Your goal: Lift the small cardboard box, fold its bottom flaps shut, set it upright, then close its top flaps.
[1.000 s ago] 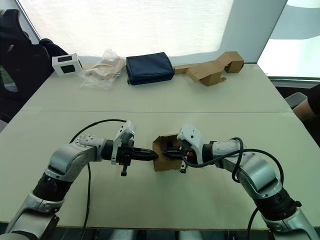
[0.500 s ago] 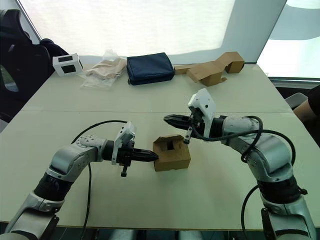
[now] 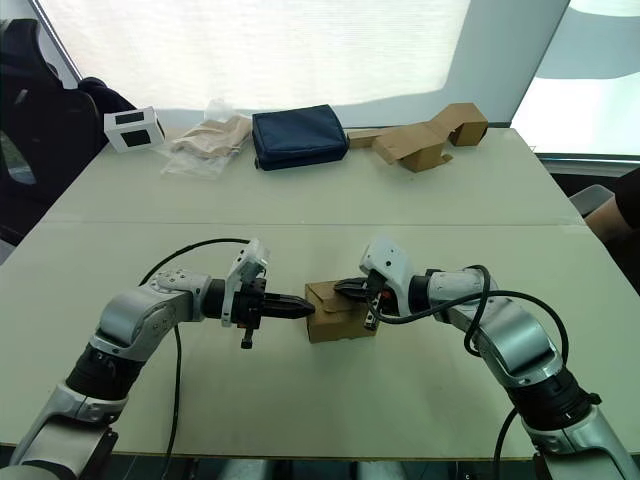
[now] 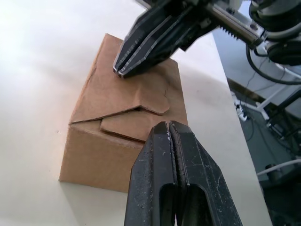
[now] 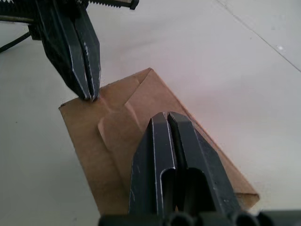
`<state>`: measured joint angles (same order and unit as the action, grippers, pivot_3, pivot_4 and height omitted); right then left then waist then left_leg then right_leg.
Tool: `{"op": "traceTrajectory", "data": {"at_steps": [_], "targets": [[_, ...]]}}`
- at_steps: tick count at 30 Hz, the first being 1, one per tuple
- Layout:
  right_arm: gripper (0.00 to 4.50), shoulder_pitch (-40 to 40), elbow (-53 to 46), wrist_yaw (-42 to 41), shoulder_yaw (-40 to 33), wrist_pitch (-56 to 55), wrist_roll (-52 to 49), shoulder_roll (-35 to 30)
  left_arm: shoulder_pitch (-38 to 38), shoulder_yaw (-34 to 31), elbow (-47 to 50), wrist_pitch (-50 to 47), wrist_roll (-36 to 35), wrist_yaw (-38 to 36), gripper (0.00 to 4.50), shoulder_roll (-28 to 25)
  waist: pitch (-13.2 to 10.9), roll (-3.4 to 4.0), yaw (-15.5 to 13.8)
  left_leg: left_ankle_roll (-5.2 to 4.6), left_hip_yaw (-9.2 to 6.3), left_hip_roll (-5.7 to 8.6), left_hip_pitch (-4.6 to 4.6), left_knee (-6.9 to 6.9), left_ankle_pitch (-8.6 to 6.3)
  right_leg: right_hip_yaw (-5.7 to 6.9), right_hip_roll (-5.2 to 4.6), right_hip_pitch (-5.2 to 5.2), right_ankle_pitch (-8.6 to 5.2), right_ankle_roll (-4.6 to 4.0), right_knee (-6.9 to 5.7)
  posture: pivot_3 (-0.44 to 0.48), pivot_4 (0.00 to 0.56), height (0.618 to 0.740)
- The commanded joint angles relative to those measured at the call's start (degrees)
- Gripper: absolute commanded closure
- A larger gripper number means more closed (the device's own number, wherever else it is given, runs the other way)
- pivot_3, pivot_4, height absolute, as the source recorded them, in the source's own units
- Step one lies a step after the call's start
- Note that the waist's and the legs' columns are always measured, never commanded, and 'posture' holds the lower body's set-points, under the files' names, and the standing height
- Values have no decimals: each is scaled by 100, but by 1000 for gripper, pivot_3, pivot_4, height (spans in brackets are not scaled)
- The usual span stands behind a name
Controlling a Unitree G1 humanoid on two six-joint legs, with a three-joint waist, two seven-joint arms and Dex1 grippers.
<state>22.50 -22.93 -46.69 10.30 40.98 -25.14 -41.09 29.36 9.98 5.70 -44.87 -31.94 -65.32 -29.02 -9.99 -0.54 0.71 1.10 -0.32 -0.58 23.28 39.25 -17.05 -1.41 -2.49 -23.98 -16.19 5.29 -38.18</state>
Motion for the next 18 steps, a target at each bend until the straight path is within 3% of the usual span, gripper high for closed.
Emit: {"op": "traceTrajectory", "data": {"at_steps": [1, 11, 18], "targets": [[4500, -36, -257, 40, -173, 38, -63, 27, 253, -215, -171, 26, -121, 204, 4483, 210, 0, 0, -3, 0, 0, 1, 0, 0, 0, 0, -1, 0, 0, 0, 0, 0, 150, 740], [4500, -141, -456, 194, -339, 118, -127, 91, 661, -6, -1159, 740, 489, 639, 4483, 746, 0, 0, 3, 0, 1, 4, 0, 0, 0, 0, -1, 0, 0, 0, 1, 0, 150, 740], [4500, -194, -812, 194, -789, 386, -563, 36, 596, 61, -1219, 854, 570, 554, 4483, 802, 0, 0, -8, 0, 0, 3, 1, 0, 0, 0, -1, 0, 0, 0, 1, 0, 150, 740]]}}
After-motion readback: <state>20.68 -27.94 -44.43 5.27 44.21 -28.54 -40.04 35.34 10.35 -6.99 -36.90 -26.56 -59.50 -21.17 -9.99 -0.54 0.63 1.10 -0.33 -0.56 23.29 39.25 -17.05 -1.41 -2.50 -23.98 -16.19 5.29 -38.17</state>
